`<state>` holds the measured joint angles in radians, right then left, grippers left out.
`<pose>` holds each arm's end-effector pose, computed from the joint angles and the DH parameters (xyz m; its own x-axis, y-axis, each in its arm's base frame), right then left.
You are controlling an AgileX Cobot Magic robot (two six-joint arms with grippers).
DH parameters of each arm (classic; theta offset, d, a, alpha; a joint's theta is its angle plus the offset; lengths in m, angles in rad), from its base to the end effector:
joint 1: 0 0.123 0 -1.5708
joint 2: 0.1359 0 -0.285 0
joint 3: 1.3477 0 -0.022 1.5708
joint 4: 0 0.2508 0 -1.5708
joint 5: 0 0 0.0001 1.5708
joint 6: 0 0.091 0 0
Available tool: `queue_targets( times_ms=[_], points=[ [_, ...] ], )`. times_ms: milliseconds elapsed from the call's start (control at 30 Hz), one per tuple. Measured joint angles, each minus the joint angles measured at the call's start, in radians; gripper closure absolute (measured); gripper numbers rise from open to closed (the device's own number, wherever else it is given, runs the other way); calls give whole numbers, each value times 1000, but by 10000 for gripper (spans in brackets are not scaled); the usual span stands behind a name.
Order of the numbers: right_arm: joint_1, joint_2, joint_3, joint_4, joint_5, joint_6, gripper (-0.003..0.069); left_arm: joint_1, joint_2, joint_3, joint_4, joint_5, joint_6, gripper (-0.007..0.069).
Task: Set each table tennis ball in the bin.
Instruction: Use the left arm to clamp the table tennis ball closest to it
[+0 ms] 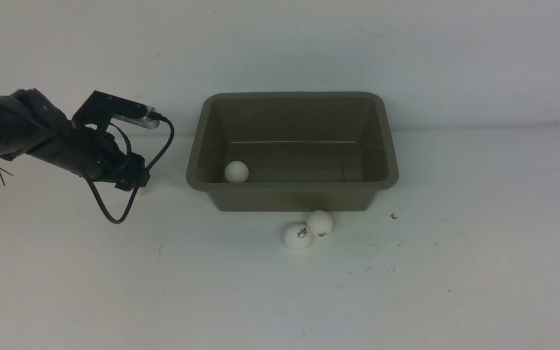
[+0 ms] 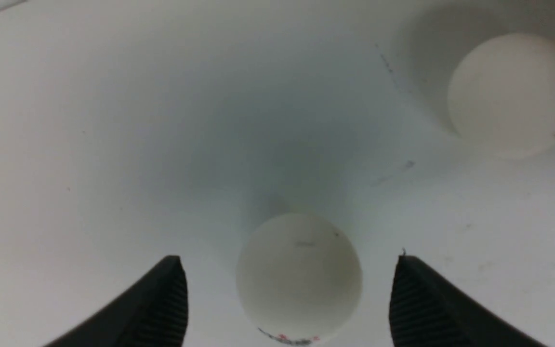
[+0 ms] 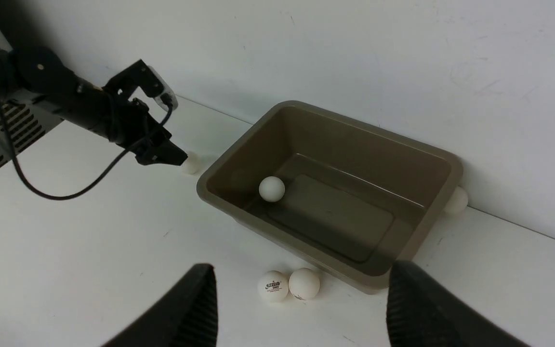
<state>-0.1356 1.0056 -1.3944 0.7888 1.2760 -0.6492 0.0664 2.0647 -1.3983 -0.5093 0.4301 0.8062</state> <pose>0.1528 0.0415 0.4741 -0.4379 -0.2045 -0.8755 -0.6171 0.7765 0.1273 0.4411 0.0107 0.1614 -0.7547 0.2738 -0.5962 0.3184 0.9474 0.0321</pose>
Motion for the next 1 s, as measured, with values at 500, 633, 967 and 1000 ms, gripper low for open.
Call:
queue_targets(
  times_ms=[500,633,967,1000],
  points=[
    [0,0,0,0,0,-25,228,0,72,0,-38,-43,30,128],
    [0,0,0,0,0,-31,228,0,72,0,-47,-50,42,252],
    [0,0,0,0,0,-45,235,-7,5,0,-89,4,92,269],
    [0,0,0,0,0,-45,238,-10,-22,0,-104,7,113,269]
  ],
)
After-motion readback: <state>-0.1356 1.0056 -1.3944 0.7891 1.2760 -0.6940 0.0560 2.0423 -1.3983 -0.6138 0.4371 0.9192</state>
